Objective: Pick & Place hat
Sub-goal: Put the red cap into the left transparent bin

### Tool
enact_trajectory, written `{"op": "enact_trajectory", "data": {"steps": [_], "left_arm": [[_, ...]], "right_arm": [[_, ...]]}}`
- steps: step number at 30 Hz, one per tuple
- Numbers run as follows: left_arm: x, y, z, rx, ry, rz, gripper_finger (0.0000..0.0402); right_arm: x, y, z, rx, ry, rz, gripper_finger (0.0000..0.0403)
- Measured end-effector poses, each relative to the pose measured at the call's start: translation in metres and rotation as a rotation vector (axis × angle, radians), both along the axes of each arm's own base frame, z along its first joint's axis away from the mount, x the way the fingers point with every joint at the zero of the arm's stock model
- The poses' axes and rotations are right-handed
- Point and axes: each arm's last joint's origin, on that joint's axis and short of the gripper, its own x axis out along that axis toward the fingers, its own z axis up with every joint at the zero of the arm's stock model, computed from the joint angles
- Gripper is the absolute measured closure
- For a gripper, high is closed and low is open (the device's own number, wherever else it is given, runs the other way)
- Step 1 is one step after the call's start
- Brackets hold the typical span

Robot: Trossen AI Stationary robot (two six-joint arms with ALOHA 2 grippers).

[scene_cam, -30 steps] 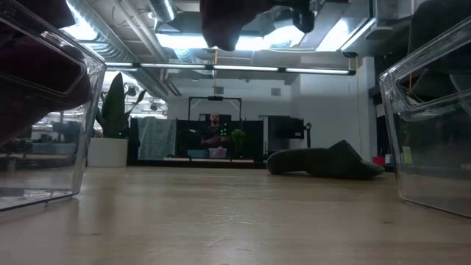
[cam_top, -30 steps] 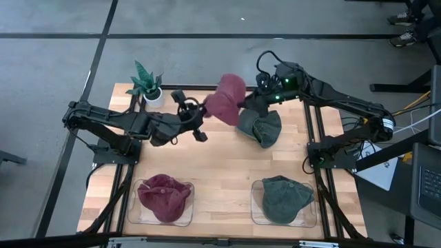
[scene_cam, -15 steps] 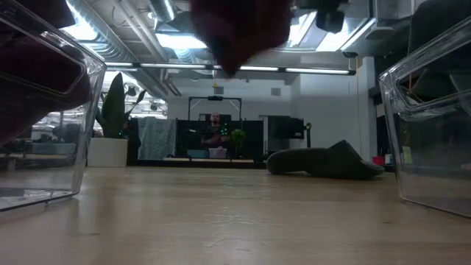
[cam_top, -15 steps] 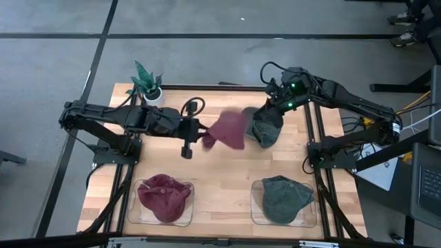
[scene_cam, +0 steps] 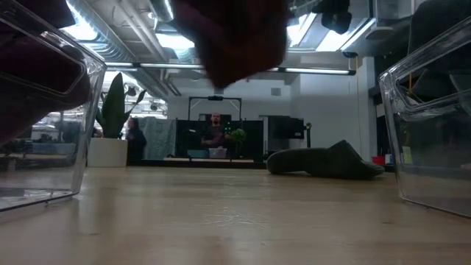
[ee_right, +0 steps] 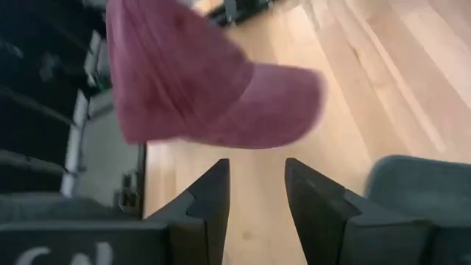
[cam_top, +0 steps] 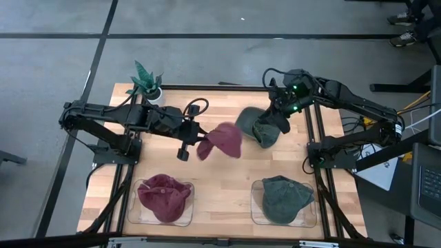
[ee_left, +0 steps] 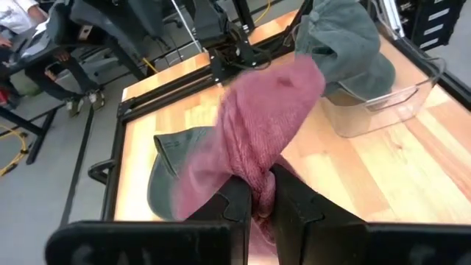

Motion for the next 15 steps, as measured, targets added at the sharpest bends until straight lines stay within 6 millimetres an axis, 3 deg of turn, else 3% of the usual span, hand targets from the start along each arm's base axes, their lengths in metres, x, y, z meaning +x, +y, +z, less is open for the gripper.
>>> {"op": "enact_trajectory", "data": {"steps": [9,15], "left_arm": [[0.000,0.001,0.000,0.011,-0.001,0.019,0.0376],[0.000,0.000,0.000,0.006,-0.001,0.012,0.0376]], "right_arm": [[-0.021,0.014,0.011,-0.140,-0.032,0.024,0.0271],[-0.037,0.029,0.012,-0.141,0.015,0.048,0.0271]]}}
